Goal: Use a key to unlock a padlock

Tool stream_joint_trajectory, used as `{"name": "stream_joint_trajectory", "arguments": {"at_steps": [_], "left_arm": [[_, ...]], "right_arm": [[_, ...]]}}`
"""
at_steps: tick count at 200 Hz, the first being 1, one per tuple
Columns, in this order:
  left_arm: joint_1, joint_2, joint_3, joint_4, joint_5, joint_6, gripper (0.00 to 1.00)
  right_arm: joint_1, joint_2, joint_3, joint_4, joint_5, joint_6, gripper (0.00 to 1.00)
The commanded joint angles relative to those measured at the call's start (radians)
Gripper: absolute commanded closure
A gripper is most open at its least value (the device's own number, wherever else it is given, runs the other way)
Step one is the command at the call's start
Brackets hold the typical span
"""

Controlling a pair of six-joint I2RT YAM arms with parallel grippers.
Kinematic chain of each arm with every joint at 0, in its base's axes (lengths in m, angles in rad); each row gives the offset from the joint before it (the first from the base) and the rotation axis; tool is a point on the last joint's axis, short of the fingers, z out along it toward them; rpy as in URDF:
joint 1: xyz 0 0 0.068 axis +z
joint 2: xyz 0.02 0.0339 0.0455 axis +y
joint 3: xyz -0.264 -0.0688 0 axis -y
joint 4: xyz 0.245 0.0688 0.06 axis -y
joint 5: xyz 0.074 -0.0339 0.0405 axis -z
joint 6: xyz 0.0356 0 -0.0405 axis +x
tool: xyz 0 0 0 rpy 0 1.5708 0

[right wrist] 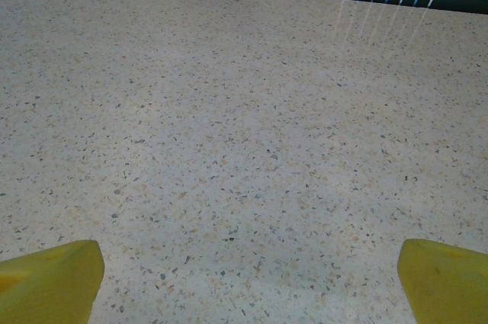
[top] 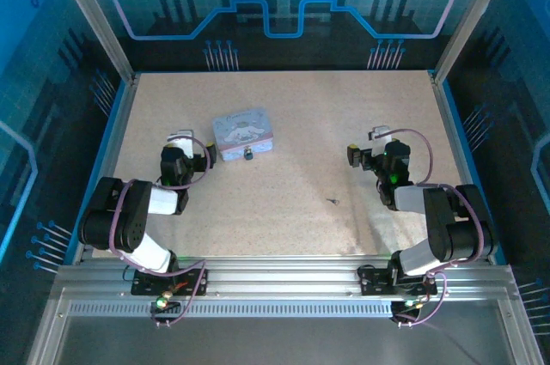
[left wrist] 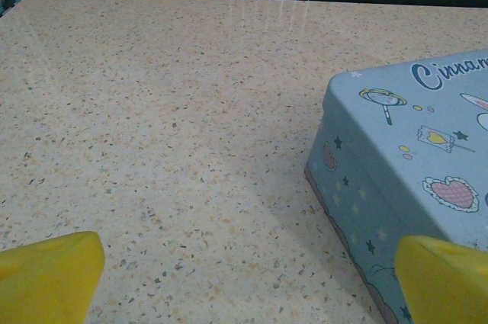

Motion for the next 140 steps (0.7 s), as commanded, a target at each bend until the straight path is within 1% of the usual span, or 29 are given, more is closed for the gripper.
{"name": "stream_joint_trajectory", "arguments": {"at_steps": [1, 116, 140], "left_arm": [[-0.002, -0.016, 0.006, 0.002, 0.024, 0.015, 0.01], [0.012, -0.016, 0.015, -0.014, 0.009, -0.006, 0.01], [0.012, -0.026, 0.005, -0.004, 0.014, -0.007, 0.01]], "right_arm": [[-0.006, 0.012, 0.017, -0.004, -0.020, -0.010, 0.00], [-0.010, 0.010, 0.017, -0.001, -0.027, -0.010, 0.00], [-0.009, -0.022, 0.046, -0.076, -0.039, -0.015, 0.00]]}}
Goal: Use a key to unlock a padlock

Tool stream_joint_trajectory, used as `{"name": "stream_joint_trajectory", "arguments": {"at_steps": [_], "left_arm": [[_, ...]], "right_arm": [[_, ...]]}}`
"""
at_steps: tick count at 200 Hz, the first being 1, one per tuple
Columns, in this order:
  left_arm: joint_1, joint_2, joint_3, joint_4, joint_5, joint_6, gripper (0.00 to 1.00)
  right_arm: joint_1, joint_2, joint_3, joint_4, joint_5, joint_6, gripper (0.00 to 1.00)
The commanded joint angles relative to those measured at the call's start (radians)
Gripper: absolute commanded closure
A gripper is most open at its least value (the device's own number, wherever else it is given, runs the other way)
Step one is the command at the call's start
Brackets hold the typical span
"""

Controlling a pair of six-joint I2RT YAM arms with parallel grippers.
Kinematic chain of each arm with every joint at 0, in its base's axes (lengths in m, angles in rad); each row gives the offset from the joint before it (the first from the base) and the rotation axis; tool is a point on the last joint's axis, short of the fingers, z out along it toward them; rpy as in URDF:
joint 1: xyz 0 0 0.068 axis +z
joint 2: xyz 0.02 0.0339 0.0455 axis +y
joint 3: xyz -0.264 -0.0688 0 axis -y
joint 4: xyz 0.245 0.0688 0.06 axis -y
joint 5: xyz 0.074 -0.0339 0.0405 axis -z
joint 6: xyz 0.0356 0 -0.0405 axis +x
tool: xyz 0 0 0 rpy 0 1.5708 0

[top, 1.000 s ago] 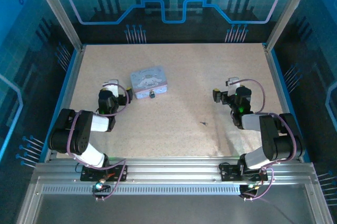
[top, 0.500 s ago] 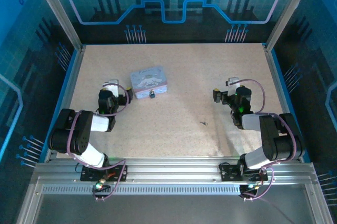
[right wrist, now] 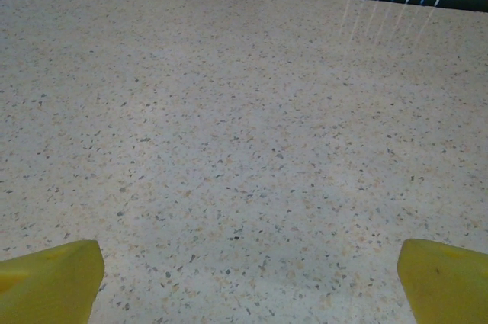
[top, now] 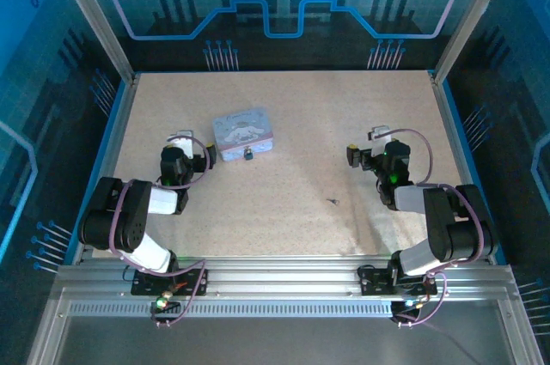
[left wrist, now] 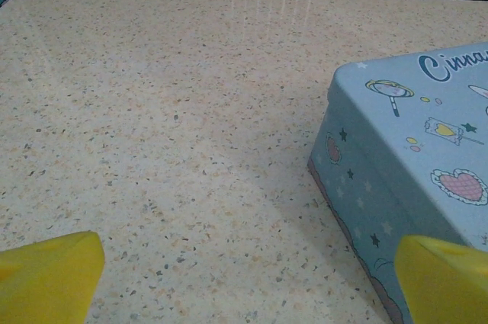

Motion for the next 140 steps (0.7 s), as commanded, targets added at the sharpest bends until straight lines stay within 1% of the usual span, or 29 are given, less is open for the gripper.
{"name": "stream_joint_trajectory", "arguments": {"at_steps": [1, 13, 37, 53, 64, 83, 101, 120, 140], "left_arm": [[0.008, -0.027, 0.003, 0.015, 0.014, -0.002, 0.01], [0.007, -0.054, -0.005, 0.012, 0.013, -0.002, 0.01], [0.006, -0.149, 0.000, -0.083, 0.010, -0.002, 0.01], [0.004, -0.227, 0.004, -0.150, 0.000, -0.002, 0.01], [0.003, -0.291, 0.015, -0.216, -0.008, -0.013, 0.01], [0.003, -0.404, 0.068, -0.386, -0.004, -0.116, 0.01], [0.004, -0.473, 0.158, -0.614, 0.009, -0.250, 0.01], [0.004, -0.521, 0.223, -0.780, 0.071, -0.340, 0.01], [0.003, -0.558, 0.264, -0.911, 0.131, -0.438, 0.01]], "right_arm": [[-0.009, -0.024, 0.040, -0.065, -0.020, -0.016, 0.00], [-0.008, -0.056, 0.039, -0.086, -0.006, -0.011, 0.00], [-0.009, -0.136, 0.035, -0.144, 0.012, 0.002, 0.00], [-0.005, -0.200, 0.046, -0.231, 0.017, 0.019, 0.00], [-0.004, -0.246, 0.073, -0.329, 0.020, 0.048, 0.00], [0.002, -0.302, 0.126, -0.493, -0.003, 0.109, 0.00], [0.016, -0.333, 0.179, -0.630, -0.031, 0.171, 0.00], [0.037, -0.356, 0.226, -0.744, -0.048, 0.247, 0.00], [0.063, -0.371, 0.268, -0.844, -0.079, 0.326, 0.00]]}}
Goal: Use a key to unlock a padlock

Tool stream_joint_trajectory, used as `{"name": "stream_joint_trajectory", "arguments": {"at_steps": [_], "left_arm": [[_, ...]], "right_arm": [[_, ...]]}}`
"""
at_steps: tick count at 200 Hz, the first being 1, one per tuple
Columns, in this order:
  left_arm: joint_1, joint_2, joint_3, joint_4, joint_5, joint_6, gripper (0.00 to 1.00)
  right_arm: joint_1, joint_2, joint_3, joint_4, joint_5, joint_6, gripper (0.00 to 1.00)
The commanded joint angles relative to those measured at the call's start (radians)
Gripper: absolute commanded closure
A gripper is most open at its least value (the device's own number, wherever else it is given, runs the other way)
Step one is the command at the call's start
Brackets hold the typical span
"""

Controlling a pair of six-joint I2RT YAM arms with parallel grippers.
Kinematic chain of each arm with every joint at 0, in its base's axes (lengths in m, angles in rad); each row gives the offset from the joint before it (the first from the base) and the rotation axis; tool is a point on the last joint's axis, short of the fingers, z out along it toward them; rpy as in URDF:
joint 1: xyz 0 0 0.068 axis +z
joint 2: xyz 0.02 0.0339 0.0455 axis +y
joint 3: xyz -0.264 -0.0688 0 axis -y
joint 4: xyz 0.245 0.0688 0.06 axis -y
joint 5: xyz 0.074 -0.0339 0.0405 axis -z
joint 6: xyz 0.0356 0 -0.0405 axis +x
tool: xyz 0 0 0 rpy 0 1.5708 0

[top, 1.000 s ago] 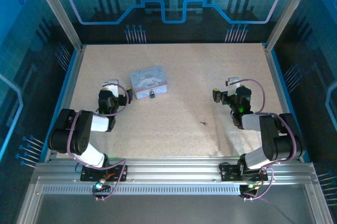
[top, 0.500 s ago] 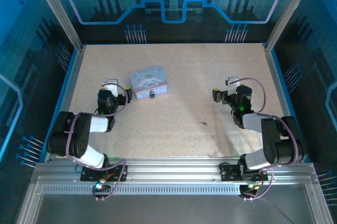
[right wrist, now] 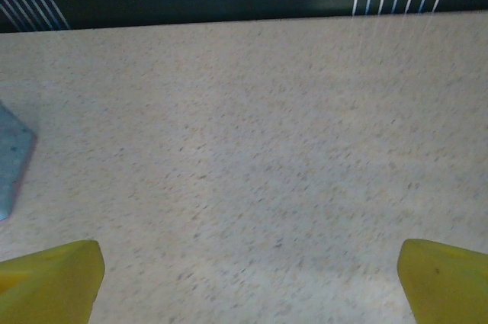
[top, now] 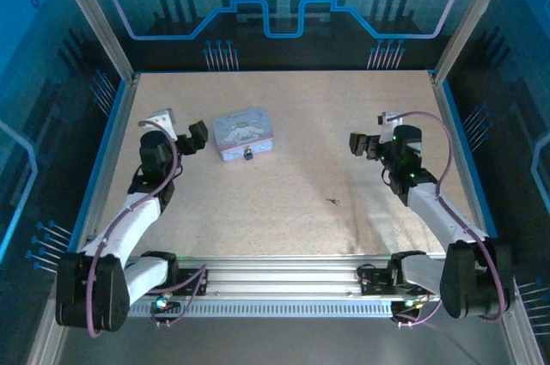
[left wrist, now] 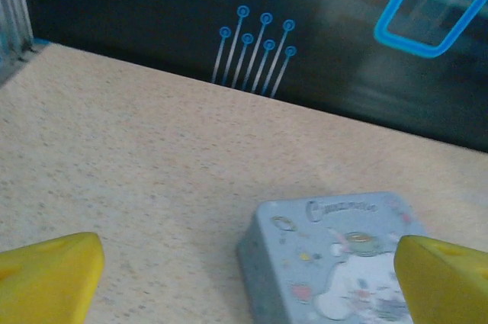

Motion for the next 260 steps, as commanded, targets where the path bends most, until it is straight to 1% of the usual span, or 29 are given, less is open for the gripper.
{"name": "stream_joint_trajectory", "arguments": {"at_steps": [1, 23, 49, 74, 92, 134, 146, 206, 260], "left_arm": [[0.003, -0.045, 0.053, -0.281, 0.093, -0.176, 0.01], [0.003, -0.063, 0.077, -0.377, 0.152, -0.270, 0.01], [0.003, -0.041, 0.094, -0.416, 0.234, -0.352, 0.01], [0.003, 0.001, 0.113, -0.415, 0.283, -0.381, 0.01], [0.003, 0.040, 0.129, -0.406, 0.286, -0.379, 0.01], [0.006, 0.189, 0.192, -0.360, 0.317, -0.372, 0.01], [0.009, 0.237, 0.215, -0.347, 0.325, -0.372, 0.01], [0.018, 0.454, 0.347, -0.334, 0.355, -0.339, 0.01], [0.019, 0.591, 0.421, -0.295, 0.415, -0.345, 0.01]], "right_arm": [[0.037, -0.025, 0.055, -0.225, -0.053, 0.134, 0.00], [0.074, -0.037, 0.073, -0.275, -0.105, 0.185, 0.00], [0.130, -0.030, 0.078, -0.283, -0.166, 0.244, 0.00], [0.203, 0.014, 0.103, -0.261, -0.172, 0.269, 0.00], [0.256, 0.069, 0.135, -0.233, -0.170, 0.279, 0.00], [0.347, 0.254, 0.239, -0.164, -0.179, 0.295, 0.00], [0.363, 0.314, 0.306, -0.148, -0.187, 0.302, 0.00], [0.404, 0.621, 0.546, -0.105, -0.260, 0.337, 0.00], [0.413, 0.857, 0.738, -0.071, -0.337, 0.411, 0.00]]}}
